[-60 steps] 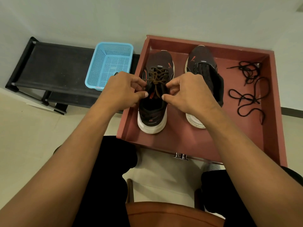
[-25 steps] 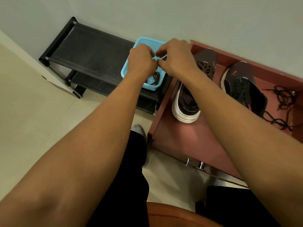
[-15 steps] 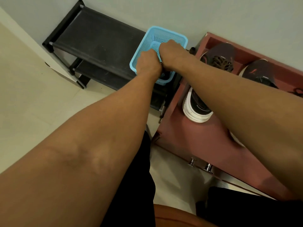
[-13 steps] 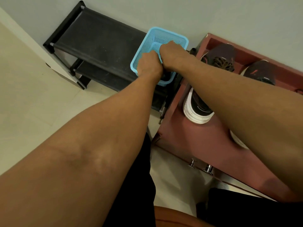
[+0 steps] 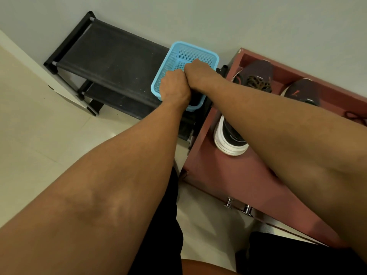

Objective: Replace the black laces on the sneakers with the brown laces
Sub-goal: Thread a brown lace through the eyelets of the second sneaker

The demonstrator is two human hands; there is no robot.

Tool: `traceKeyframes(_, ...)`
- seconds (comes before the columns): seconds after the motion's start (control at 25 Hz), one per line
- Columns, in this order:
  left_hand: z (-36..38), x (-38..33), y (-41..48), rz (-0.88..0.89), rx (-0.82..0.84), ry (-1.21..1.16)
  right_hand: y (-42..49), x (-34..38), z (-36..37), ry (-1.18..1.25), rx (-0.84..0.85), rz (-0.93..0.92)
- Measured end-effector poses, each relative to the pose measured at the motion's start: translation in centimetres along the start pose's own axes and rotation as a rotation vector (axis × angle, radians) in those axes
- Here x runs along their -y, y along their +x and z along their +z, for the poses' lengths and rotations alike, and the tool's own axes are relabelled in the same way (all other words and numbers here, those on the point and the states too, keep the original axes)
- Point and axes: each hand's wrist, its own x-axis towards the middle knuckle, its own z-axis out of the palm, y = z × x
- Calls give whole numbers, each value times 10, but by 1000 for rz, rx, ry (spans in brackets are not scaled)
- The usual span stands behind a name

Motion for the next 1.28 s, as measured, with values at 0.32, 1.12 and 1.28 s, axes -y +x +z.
traceKeyframes(0.32, -39, -15, 11, -27, -165, -131, -6, -8, -44, 75, -89, 107)
traceKeyframes(1.12, -56, -178, -134, 586, 497, -1027, -344, -152, -99, 558, -626, 692)
traceKeyframes(1.28, -43, -200, -148, 561, 630, -1024, -367, -173, -80, 606, -631, 714)
